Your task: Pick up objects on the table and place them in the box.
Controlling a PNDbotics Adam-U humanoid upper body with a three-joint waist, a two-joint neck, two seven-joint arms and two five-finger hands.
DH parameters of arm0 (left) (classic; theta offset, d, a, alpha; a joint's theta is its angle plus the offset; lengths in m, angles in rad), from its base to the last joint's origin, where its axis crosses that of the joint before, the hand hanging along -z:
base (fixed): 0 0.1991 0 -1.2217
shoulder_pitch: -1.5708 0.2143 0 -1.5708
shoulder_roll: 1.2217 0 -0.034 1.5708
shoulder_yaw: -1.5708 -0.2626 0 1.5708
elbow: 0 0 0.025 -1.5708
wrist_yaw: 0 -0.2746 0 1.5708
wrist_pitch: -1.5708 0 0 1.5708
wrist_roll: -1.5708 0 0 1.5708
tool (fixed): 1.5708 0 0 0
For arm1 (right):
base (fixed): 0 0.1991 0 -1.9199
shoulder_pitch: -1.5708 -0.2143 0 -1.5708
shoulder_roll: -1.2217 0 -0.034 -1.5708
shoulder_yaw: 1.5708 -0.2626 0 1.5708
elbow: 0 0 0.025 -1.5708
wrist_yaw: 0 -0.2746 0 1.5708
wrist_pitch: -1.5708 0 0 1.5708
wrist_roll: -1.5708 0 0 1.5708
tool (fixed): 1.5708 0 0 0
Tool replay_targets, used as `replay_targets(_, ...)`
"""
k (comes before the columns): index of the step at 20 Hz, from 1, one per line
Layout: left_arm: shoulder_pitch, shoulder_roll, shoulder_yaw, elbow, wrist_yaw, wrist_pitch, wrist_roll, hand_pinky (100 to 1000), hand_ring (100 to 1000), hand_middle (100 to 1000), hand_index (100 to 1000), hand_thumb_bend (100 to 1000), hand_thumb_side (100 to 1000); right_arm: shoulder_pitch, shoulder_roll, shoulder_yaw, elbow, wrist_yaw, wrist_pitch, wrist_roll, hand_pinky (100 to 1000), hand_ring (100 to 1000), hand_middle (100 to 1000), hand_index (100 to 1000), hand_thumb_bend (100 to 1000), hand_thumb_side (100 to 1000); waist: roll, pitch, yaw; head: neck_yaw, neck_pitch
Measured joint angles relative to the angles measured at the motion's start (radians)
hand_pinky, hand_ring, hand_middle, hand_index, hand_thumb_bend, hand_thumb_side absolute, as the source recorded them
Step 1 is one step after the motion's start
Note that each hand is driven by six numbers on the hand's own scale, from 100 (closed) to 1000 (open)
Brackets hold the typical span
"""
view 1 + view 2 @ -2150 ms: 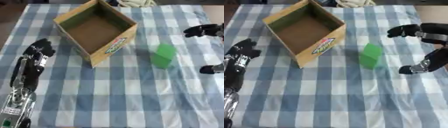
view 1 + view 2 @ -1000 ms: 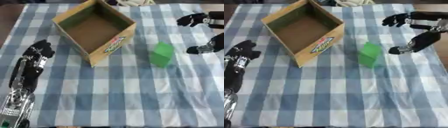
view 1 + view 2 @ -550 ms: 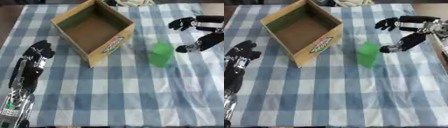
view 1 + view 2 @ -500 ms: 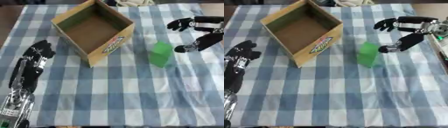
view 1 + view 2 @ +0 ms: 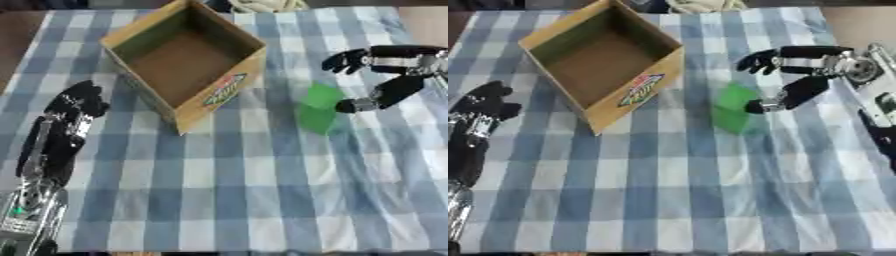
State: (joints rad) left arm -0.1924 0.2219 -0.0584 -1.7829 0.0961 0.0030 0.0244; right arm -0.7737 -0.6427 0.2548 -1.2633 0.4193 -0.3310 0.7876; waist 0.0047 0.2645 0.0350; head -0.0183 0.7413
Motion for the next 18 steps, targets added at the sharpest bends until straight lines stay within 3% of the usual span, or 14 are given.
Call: replay_targets(18,0.000,0.000,0.000,0.000,-0.001,0.001,-0.010,811,707,763,848,497,583,0.000,0.048,0.018,0.041,0.058,-0.006,0.016,884,933,995,1000,471,725,0.002,-0.001,0.000,-0.003,0.005)
